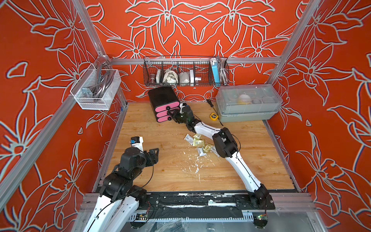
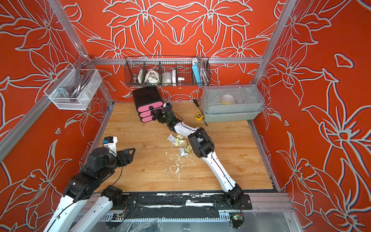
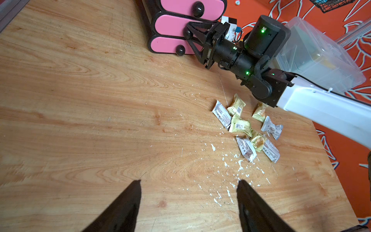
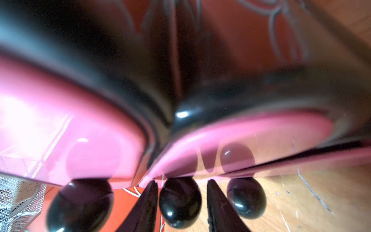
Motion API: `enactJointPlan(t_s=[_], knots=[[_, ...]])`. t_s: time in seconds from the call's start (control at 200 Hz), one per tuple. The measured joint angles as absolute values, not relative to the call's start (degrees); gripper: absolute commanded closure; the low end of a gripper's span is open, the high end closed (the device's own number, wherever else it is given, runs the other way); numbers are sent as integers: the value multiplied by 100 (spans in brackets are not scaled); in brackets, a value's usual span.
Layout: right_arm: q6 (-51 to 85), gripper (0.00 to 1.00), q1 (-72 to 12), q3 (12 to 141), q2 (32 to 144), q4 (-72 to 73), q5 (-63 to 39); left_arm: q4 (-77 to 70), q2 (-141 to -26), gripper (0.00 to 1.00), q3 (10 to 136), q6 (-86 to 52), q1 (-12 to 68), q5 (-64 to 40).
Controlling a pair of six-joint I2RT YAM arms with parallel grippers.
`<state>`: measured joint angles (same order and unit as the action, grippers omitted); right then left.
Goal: Place the cookies into the drawer by color
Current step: Open the drawer in the storage box.
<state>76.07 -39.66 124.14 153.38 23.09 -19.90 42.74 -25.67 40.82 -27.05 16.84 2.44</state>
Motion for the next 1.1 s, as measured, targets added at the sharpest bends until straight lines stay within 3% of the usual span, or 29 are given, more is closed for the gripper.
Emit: enactJointPlan(t_s=[0.115,0.36,0.475,0.591,0.926,1.101], knots=[[7721,55,-3972,12433,15388,2401,-2027,4274,-2563,22,4082,-2703,1684,242],[7867,72,-3979,12433,15401,2506,-2040,4268,-2556,16,4082,-2703,1684,242],[7861,73,-3981,12283,15375,2689,-2045,4248,-2541,8,4080,-2707,1682,239],[7793,74,-3992,11629,15045,3009,-2045,4226,-2508,1,4080,-2696,1684,237],[7467,74,-4147,8781,13423,3870,-1946,4147,-2405,1,4032,-2703,1682,235],[7360,70,-4222,8038,13183,4386,-1940,4147,-2405,1,4032,-2703,1684,235]])
